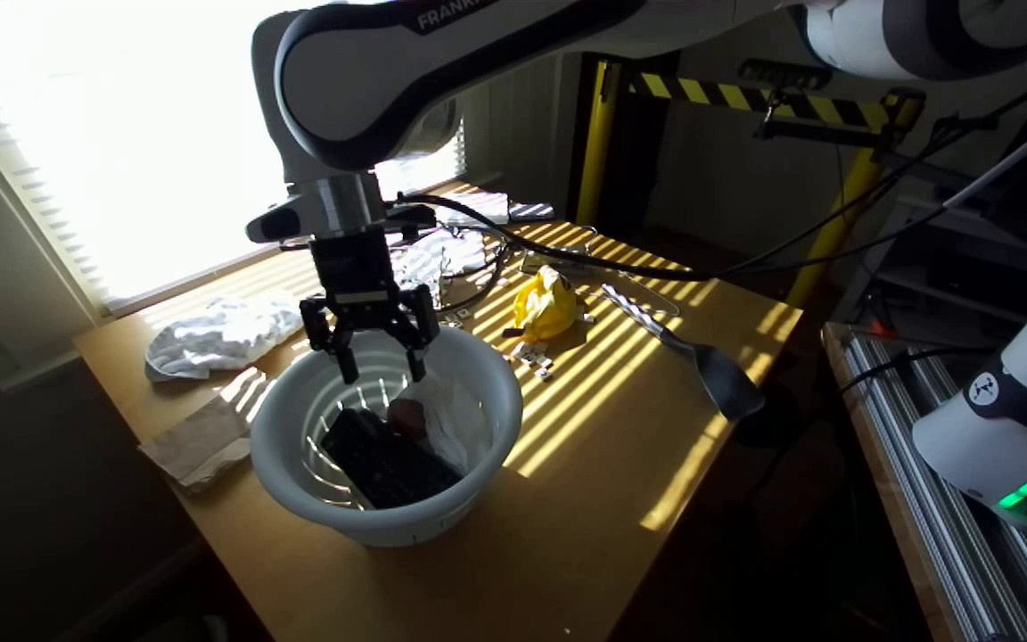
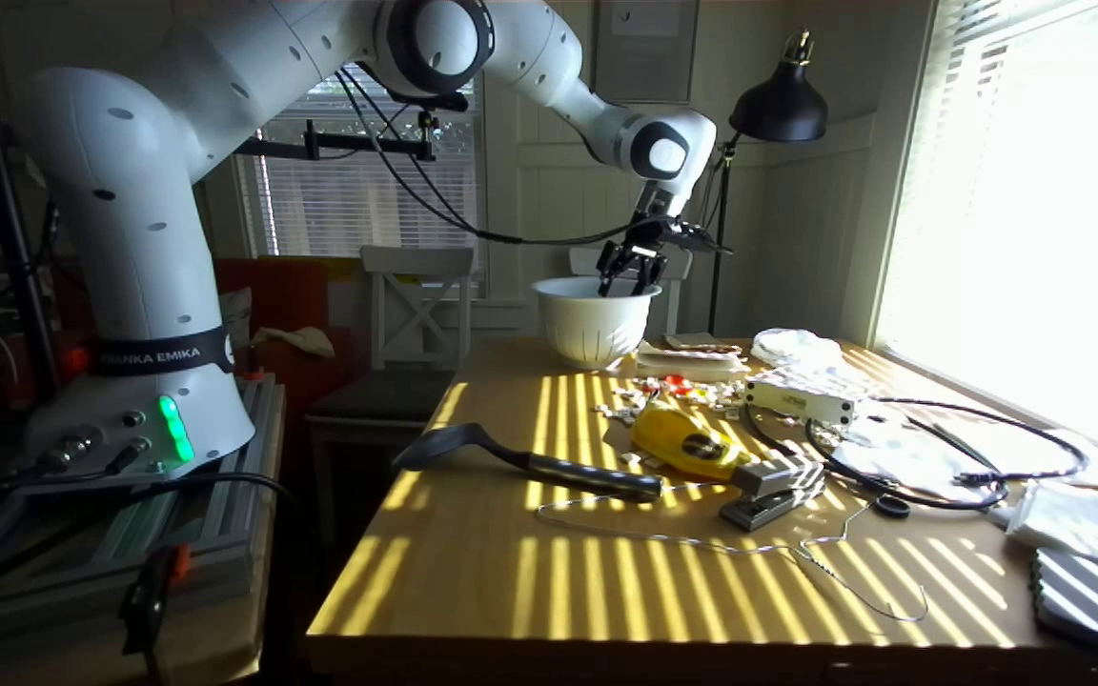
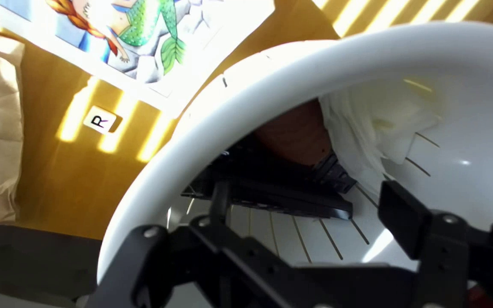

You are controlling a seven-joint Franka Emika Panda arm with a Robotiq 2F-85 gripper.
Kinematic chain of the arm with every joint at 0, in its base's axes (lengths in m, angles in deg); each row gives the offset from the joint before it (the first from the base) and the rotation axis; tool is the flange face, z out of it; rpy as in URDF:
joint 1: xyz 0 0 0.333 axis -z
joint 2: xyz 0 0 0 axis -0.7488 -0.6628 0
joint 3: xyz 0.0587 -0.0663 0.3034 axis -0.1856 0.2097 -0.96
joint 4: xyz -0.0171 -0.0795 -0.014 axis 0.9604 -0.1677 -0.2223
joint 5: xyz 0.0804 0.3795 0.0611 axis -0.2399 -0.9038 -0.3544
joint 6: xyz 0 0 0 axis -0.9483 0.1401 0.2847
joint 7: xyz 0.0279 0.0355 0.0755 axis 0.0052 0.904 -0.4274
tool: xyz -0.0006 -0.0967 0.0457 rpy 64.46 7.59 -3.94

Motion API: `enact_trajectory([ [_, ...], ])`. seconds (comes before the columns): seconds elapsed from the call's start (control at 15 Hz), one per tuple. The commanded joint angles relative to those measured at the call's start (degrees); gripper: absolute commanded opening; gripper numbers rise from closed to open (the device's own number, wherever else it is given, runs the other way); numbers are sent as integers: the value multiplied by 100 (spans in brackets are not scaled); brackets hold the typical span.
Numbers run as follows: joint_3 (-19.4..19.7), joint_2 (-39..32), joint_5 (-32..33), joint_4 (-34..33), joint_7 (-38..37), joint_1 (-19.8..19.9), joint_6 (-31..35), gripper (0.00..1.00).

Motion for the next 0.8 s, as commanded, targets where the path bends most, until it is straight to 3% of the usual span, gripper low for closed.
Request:
enact_trajectory([
  [0.0,72,-60,254,-523,-120,-129,-307,100],
  [0.33,-3,697,197,-160,147,-53,164,100],
  [0.73,295,1424,19,548,-617,120,1808,100],
])
